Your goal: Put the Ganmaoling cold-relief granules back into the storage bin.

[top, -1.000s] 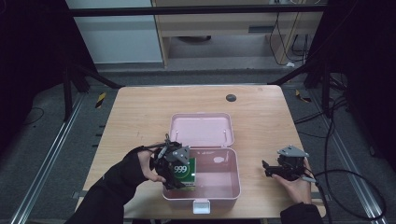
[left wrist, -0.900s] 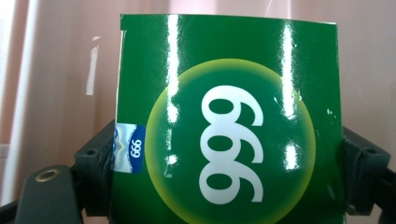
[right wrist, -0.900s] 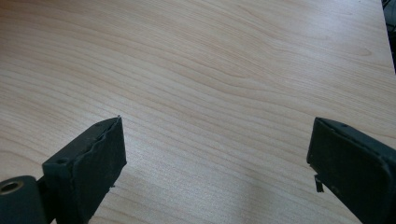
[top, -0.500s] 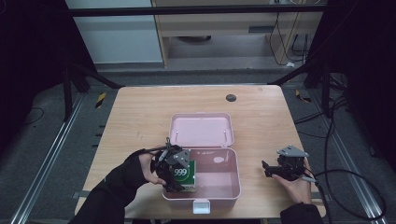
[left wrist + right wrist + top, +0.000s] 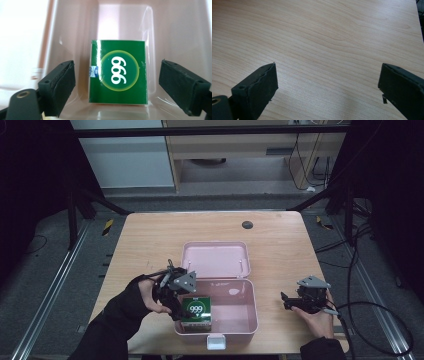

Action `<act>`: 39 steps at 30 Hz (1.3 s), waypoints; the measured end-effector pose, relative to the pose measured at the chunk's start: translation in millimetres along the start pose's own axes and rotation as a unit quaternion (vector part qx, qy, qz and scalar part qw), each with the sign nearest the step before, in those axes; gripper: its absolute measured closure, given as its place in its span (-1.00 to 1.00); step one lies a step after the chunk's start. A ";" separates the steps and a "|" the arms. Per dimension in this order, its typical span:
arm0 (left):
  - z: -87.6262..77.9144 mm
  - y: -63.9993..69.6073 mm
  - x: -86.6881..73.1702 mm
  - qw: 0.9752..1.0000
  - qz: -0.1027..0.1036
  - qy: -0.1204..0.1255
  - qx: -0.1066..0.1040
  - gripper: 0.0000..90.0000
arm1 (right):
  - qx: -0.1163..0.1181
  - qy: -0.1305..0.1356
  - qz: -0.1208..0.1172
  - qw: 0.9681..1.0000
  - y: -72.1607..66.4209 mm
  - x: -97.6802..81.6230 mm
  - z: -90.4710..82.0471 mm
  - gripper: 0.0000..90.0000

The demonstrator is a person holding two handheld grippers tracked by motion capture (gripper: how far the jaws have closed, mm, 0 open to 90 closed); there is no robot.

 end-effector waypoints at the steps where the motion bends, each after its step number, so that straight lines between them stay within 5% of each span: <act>1: -7.3 0.1 1.5 1.000 -0.001 0.012 0.002 -0.66 | -0.001 0.001 0.001 1.000 0.3 0.1 -0.4 -0.92; 7: -29.5 -1.7 4.5 0.998 -0.016 0.057 0.013 -0.50 | 0.000 -0.001 0.004 1.000 0.4 -0.1 -1.1 -0.91; 11: -41.8 -1.6 7.4 0.990 -0.069 0.124 0.017 -0.43 | 0.001 -0.003 0.006 1.000 0.5 -0.3 -1.3 -0.90; 18: -58.3 -9.7 -5.2 0.987 -0.081 0.133 0.034 -0.36 | 0.002 -0.007 0.007 1.000 0.8 -1.1 -0.7 -0.89; 26: -71.1 -28.8 -25.2 0.979 -0.113 0.161 0.056 -0.36 | 0.001 -0.006 0.008 1.000 1.1 -1.1 -0.8 -0.89; 30: -73.5 -36.4 -33.6 0.978 -0.120 0.160 0.066 -0.38 | 0.000 -0.007 0.010 1.000 1.4 -1.4 -1.0 -0.90; 32: -72.9 -41.0 -38.3 0.975 -0.128 0.164 0.074 -0.39 | 0.000 -0.006 0.010 1.000 1.4 -1.3 -1.0 -0.90; 33: -72.3 -46.7 -44.0 0.972 -0.137 0.173 0.085 -0.41 | 0.000 -0.006 0.010 1.000 1.3 -1.3 -1.1 -0.90; 35: -72.4 -49.0 -46.3 0.971 -0.139 0.174 0.087 -0.42 | 0.000 -0.006 0.010 1.000 1.3 -1.4 -1.1 -0.90; 38: -70.6 -61.1 -59.8 0.964 -0.160 0.186 0.100 -0.44 | 0.000 -0.005 0.011 1.000 1.5 -1.5 -0.8 -0.90; 39: -70.6 -61.1 -59.8 0.964 -0.160 0.186 0.100 -0.44 | 0.000 -0.006 0.011 1.000 1.4 -1.6 -0.8 -0.90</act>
Point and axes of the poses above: each handheld gripper's, and its own axes: z roughly forward along the jaws, x roughly out of its top, y roughly to its right, the point moved 4 cm from there along z, roughly forward along the jaws, and after that the axes turned 14 degrees about -y, right-handed, at the moved point
